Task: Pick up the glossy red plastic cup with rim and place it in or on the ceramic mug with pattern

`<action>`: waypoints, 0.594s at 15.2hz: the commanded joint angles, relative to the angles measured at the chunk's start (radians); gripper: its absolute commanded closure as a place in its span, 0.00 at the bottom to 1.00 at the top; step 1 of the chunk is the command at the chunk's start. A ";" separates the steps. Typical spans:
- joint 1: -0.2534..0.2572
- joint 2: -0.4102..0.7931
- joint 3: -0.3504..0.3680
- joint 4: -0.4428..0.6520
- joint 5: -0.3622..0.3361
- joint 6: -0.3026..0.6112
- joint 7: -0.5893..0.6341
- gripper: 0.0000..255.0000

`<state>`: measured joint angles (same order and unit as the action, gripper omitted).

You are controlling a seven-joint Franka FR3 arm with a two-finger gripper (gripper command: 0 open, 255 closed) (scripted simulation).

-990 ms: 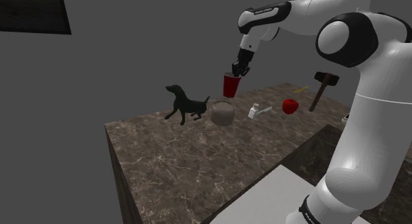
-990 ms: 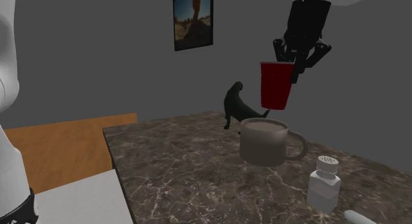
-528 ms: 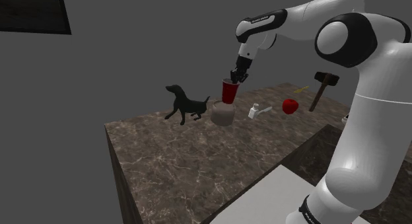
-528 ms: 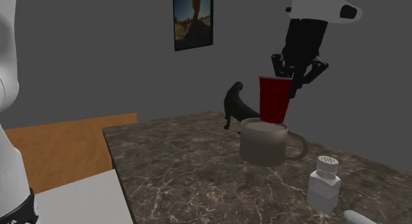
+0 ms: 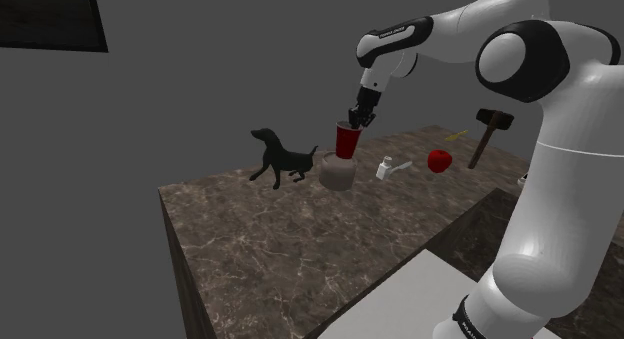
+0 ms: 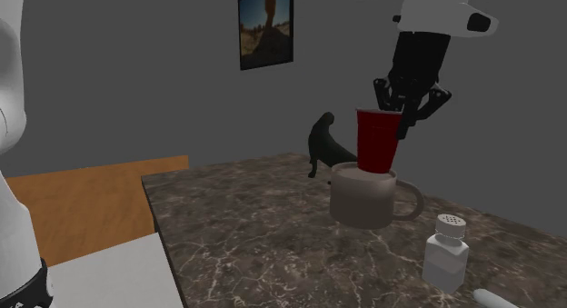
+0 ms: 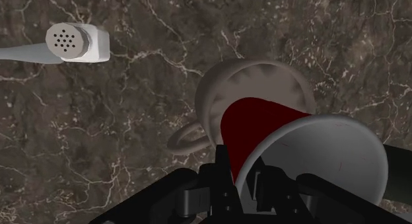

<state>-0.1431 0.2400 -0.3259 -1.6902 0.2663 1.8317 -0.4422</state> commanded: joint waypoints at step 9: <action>-0.013 -0.002 -0.008 0.096 -0.006 -0.098 0.006 0.00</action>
<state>-0.1505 0.2348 -0.3309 -1.6283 0.2608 1.7660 -0.4360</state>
